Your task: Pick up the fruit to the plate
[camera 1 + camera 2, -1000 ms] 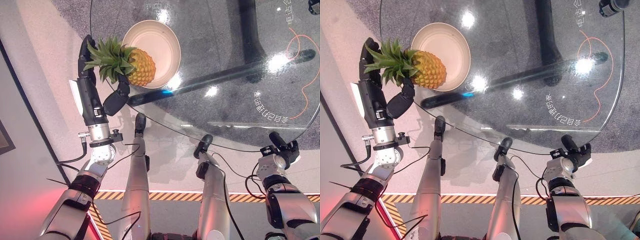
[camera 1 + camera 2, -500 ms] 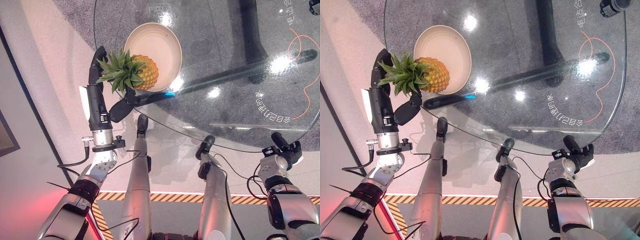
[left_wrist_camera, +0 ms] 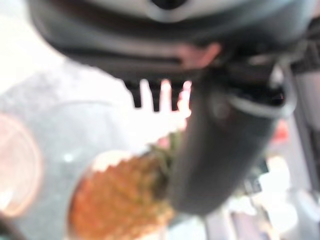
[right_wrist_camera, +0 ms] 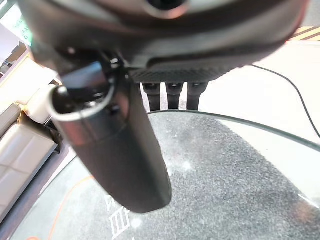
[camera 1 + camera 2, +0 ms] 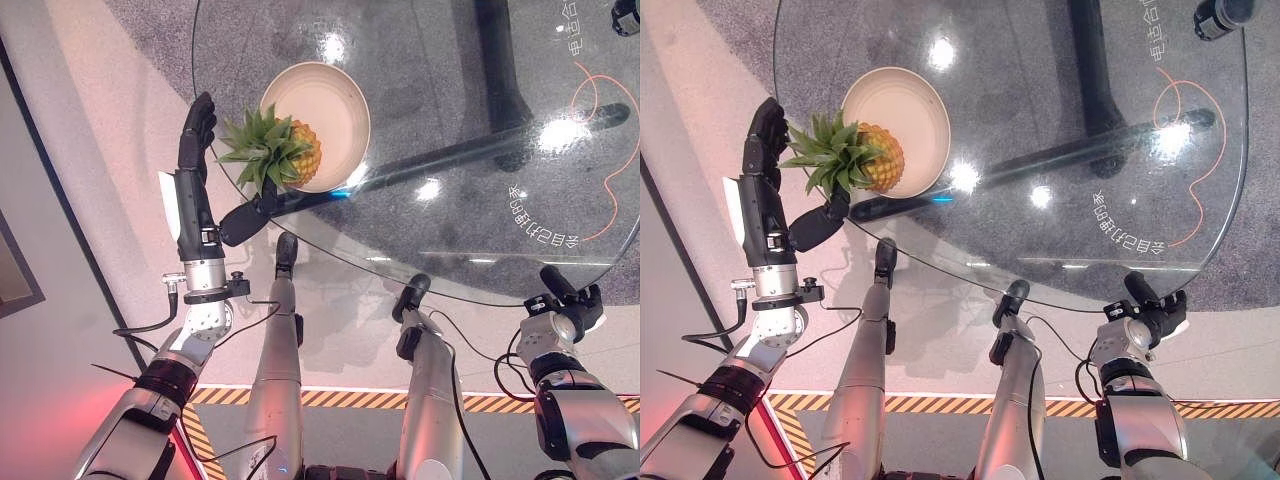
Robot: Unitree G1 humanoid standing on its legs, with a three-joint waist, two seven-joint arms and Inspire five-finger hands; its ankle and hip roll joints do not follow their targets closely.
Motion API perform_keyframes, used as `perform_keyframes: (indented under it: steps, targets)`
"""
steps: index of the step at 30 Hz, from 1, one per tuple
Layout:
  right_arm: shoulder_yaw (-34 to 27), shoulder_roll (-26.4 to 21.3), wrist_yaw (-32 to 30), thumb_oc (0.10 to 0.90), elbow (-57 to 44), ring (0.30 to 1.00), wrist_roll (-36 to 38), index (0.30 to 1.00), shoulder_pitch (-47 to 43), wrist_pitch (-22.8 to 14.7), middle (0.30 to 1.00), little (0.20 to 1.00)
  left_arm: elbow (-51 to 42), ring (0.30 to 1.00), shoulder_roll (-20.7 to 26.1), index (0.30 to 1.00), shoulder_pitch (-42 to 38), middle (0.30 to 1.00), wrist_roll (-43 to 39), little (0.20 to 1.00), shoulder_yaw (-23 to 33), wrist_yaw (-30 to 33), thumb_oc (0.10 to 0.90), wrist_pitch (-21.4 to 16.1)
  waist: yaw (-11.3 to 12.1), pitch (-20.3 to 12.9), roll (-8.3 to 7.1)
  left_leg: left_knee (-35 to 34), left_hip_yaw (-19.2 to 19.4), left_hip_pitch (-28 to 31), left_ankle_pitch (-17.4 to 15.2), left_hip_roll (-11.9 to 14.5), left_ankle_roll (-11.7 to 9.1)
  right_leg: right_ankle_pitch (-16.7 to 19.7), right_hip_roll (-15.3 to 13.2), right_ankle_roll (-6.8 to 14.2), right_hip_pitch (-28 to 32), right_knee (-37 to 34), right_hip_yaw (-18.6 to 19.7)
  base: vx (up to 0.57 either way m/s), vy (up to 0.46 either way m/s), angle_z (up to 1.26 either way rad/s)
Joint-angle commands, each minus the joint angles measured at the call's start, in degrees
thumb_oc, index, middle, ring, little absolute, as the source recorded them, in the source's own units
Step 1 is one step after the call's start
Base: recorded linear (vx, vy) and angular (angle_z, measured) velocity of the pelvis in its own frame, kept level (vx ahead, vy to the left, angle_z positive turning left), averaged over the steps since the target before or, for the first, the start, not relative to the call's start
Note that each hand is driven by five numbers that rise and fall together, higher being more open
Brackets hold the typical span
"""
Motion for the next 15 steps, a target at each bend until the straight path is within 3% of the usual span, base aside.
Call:
perform_keyframes:
  steps: [1, 15]
  targets:
    - [-0.4, -4.5, 1.3, 0.800, -3.8, 0.900, -0.4, 0.900, 1.8, -2.5, 0.900, 0.900, -8.0, 0.900, 1.0, 0.900, -1.6, 0.900, 1.6, 0.900, 0.2, 0.4, 0.800, -4.2, 0.7, -1.2, 0.81, 7.7, 2.1, 1.4, -9.9, -0.4, 2.8, 6.7, 0.5, -0.3, 1.4, -6.6, -2.7, 0.00, 0.000, 0.00]
    - [-1.1, -4.4, 1.4, 0.800, -3.6, 0.900, -0.4, 0.900, 2.4, -2.6, 0.900, 0.900, -11.5, 0.900, 1.2, 0.900, -1.2, 0.900, -0.3, 0.900, 1.4, -1.7, 0.800, -3.6, 0.9, -1.2, 1.01, 8.1, 1.8, 1.2, -10.1, -0.7, 3.0, 6.5, 0.4, -0.4, 1.4, -6.3, -2.7, 0.00, 0.000, 0.00]
